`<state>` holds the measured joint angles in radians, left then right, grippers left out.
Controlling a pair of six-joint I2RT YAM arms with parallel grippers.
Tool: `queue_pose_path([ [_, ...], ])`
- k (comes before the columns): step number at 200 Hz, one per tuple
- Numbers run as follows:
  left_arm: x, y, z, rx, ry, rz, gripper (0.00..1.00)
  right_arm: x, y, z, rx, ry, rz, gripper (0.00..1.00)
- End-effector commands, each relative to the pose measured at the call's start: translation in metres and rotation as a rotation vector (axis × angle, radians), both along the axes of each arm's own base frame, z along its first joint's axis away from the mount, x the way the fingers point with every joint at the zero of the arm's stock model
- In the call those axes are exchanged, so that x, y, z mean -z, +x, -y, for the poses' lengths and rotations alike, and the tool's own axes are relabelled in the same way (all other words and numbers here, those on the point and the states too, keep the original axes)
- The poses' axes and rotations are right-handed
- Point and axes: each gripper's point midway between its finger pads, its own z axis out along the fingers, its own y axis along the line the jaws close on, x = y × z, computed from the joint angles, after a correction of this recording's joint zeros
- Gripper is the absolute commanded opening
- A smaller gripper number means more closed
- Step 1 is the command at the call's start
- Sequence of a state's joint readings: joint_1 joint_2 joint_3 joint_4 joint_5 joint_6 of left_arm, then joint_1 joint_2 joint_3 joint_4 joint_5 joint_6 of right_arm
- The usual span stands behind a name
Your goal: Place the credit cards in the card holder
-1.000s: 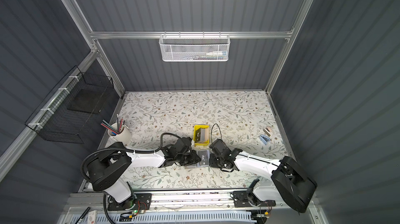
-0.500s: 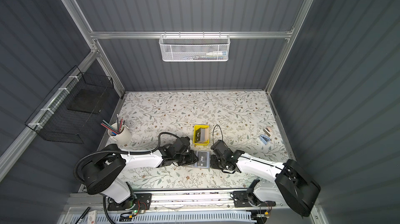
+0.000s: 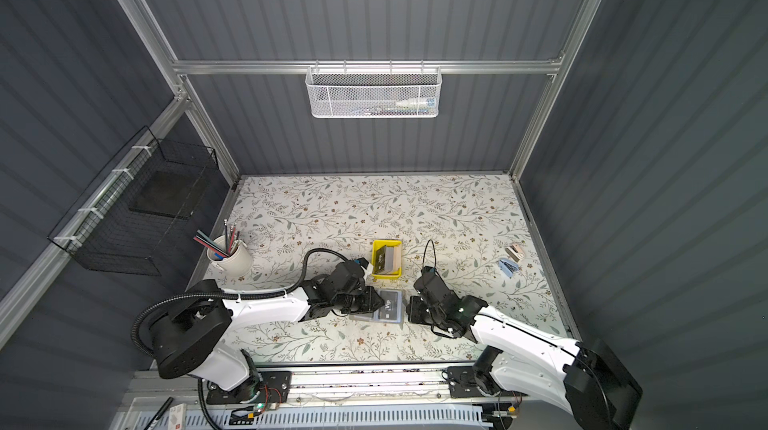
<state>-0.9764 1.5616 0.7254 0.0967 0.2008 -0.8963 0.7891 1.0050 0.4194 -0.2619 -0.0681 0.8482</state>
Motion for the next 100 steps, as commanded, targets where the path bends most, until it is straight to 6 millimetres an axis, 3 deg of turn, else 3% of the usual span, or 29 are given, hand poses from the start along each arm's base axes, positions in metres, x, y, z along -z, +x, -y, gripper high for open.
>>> queue_pose_path([
  [1,-0.009,0.001,0.002,0.028,0.006,0.034,0.22,0.001,-0.005,0.002,-0.007,0.004,-0.002,0.2],
  [100,-0.006,0.001,-0.01,-0.021,0.021,0.031,0.24,0.021,-0.003,-0.006,0.016,0.002,-0.073,0.21],
])
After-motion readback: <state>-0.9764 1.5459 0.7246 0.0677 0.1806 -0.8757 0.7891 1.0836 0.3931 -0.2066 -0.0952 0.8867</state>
